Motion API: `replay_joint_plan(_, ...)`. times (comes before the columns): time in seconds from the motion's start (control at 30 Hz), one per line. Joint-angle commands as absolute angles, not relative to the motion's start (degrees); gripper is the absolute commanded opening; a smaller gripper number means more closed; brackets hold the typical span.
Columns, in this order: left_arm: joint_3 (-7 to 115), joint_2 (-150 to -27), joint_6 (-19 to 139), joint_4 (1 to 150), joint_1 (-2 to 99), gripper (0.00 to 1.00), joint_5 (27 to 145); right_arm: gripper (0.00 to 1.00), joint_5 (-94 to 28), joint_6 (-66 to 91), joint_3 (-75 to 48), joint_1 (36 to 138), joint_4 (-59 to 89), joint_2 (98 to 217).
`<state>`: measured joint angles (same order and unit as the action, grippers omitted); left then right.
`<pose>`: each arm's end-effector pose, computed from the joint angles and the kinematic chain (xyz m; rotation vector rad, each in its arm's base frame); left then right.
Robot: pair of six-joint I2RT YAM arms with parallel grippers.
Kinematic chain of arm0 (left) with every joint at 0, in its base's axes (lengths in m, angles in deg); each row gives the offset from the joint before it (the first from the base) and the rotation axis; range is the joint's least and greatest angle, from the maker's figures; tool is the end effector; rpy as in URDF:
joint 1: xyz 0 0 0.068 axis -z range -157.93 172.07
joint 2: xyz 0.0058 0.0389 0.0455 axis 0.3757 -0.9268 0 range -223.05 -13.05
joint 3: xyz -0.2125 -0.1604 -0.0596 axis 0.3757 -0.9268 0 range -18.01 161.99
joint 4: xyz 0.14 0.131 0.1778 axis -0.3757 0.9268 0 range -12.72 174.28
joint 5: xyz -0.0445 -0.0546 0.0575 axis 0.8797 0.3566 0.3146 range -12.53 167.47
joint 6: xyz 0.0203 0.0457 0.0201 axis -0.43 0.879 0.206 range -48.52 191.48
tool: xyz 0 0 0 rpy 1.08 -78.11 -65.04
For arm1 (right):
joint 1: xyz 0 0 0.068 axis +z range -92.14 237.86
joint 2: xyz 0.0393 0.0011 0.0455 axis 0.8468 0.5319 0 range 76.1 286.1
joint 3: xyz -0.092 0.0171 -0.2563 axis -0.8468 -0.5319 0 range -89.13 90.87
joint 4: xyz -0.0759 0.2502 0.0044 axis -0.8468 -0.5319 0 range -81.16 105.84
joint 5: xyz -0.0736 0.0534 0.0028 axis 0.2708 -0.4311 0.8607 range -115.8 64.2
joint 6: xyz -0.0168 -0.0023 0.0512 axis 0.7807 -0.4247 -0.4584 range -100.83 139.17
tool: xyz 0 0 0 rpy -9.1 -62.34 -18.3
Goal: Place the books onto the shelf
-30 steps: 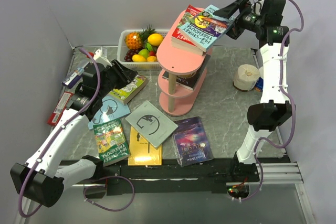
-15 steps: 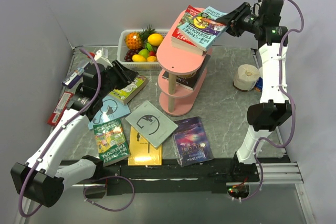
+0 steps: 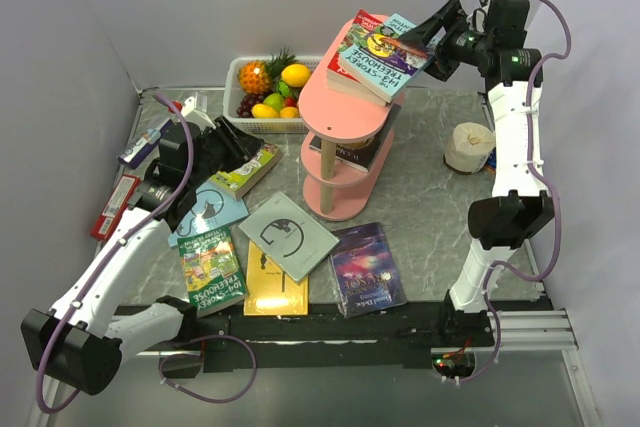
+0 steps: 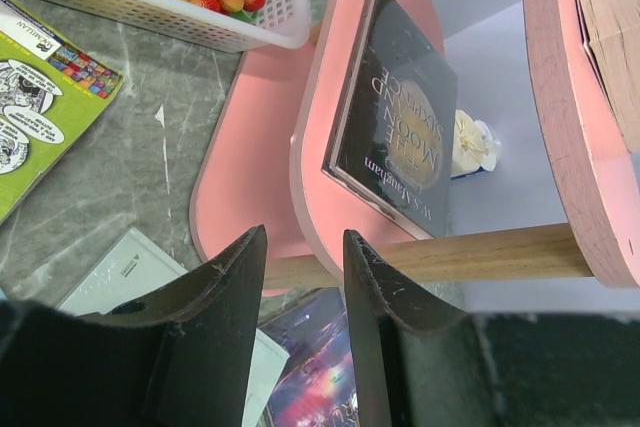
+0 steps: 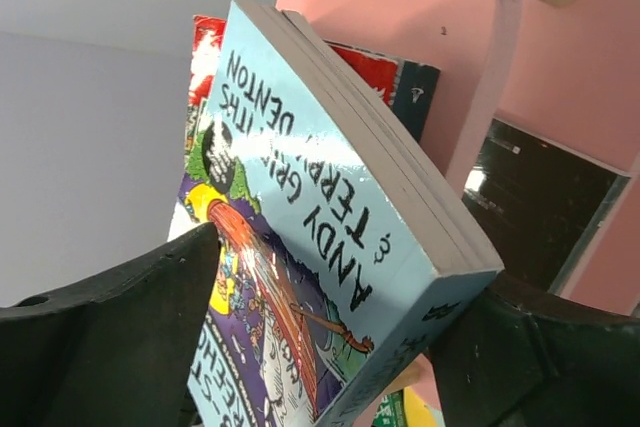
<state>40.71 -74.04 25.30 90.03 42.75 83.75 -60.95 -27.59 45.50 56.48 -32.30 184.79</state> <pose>0.2277 -0.0902 0.3663 -0.3466 1.9006 -0.9040 0.3945 0.0109 0.4859 0.4287 2.0070 1.1070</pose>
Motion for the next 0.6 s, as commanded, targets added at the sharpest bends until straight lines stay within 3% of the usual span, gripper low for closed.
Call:
replay_joint_plan(0.0, 40.35, -73.95, 25.16, 87.82, 42.46, 0.43, 84.67, 0.86, -58.58, -25.04, 46.05, 55.93, -33.46, 180.97)
replay_joint_plan(0.23, 40.00, -74.13, 24.98, 87.30, 42.37, 0.43, 85.11, 0.85, -59.81, -25.74, 36.56, 55.40, -29.26, 174.11)
replay_joint_plan(0.33, 39.82, -73.95, 24.98, 87.12, 42.37, 0.43, 85.29, 0.77, -62.62, -27.76, 32.61, 55.31, -25.83, 171.65)
replay_joint_plan(0.43, 39.64, -73.87, 24.63, 86.95, 42.37, 0.43, 85.55, 0.57, -65.17, -29.60, 29.88, 55.31, -22.40, 170.33)
replay_joint_plan(0.57, 39.38, -73.43, 24.54, 86.95, 42.37, 0.43, 85.55, 0.49, -66.32, -30.57, 28.65, 55.31, -20.64, 169.89)
